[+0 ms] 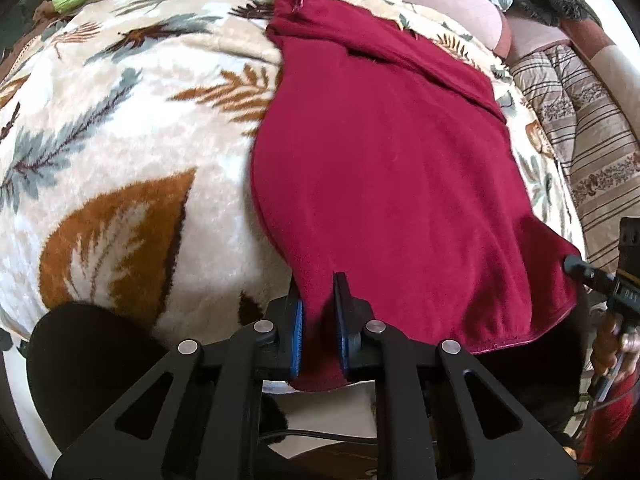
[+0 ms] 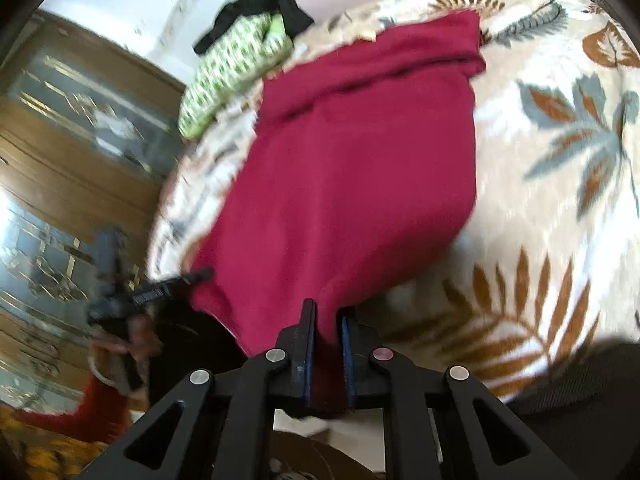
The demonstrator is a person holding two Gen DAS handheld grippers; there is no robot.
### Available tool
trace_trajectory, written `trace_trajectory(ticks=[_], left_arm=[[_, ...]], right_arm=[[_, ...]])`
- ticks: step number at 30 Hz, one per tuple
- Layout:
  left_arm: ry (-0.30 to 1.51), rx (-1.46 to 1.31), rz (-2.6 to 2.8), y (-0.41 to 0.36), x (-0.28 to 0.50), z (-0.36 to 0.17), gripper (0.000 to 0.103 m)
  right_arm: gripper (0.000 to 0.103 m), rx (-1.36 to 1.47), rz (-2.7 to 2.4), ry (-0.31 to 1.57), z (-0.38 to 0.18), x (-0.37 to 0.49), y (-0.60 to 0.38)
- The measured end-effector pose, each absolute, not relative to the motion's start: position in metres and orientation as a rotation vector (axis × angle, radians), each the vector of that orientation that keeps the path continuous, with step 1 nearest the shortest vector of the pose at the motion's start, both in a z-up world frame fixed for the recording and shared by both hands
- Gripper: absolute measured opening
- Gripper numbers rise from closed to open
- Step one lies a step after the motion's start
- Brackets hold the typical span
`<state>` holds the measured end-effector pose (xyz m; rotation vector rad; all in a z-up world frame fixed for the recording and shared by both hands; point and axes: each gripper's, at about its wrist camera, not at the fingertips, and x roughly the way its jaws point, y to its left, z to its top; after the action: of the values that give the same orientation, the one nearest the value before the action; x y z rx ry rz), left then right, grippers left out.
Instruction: Fold small clothes
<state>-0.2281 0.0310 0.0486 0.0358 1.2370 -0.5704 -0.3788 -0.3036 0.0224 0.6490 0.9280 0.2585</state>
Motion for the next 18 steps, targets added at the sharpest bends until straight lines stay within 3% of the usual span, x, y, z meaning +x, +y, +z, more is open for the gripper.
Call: trace_trajectory(ticks=[18], left_arm=[[1.024, -0.044, -0.569, -0.036, -0.098, 0.124, 0.010]], right_arm=[[0.008, 0.760, 0.155, 0.631, 0.090, -0.262, -0.394]])
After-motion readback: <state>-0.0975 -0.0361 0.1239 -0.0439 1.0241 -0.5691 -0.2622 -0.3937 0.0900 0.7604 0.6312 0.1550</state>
